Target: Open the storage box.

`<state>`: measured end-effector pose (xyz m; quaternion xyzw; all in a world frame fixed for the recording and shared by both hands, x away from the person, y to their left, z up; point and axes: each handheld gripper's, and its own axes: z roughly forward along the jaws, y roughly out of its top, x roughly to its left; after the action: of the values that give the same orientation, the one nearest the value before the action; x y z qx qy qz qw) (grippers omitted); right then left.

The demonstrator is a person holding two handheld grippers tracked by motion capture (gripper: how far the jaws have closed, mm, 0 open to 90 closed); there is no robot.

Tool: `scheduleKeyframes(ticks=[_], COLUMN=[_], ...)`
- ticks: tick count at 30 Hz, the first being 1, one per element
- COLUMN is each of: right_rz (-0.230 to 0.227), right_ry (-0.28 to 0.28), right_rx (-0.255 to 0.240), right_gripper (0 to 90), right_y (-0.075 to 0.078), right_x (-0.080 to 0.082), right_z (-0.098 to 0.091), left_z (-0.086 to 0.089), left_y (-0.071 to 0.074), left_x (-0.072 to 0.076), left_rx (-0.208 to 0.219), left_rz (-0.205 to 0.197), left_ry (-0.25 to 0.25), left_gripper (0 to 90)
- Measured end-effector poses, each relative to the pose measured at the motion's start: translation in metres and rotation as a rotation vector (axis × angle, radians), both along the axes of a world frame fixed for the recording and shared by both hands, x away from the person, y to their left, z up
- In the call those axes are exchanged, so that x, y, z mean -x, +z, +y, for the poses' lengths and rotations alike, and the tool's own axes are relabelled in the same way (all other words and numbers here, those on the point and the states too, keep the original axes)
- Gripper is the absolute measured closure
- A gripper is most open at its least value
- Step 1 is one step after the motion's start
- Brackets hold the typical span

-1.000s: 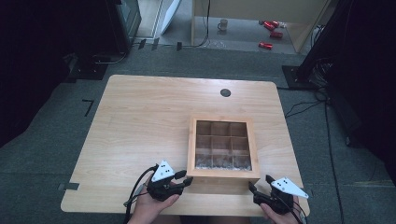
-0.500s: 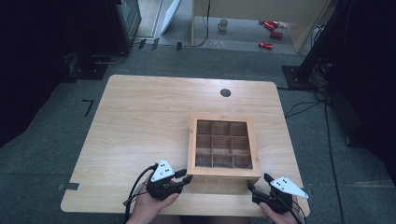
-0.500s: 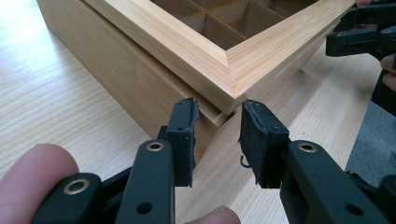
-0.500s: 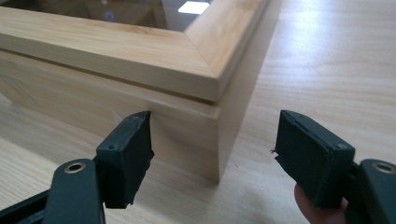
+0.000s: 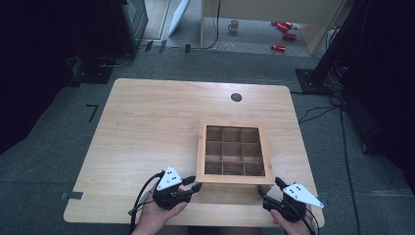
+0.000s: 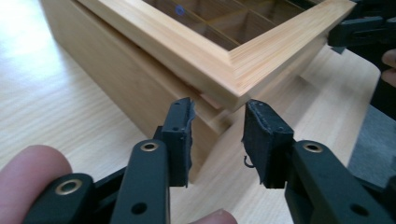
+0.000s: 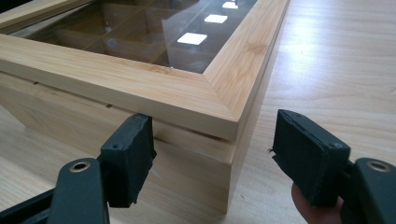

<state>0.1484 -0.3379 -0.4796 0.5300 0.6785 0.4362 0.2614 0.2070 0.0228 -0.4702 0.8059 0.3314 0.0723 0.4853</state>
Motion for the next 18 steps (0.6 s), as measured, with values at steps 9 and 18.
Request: scheduleKeyframes(ticks=[9,18], right_rz=[-0.032,-0.073], right_ry=[0.02,0.042], right_rx=[0.001,0.012], right_gripper=[29.1,28.9], right_y=[0.013,0.035], right_x=[-0.004,-0.018], right_z=[-0.001,-0.002], left_z=[0.046,0.092], left_y=[-0.016,-0.043], left_x=[-0.006,-0.017], left_rx=[-0.038,-0.139], left_rz=[-0.02,0.058], left_ry=[0.151,0.349], left_gripper=[48.9,31.1])
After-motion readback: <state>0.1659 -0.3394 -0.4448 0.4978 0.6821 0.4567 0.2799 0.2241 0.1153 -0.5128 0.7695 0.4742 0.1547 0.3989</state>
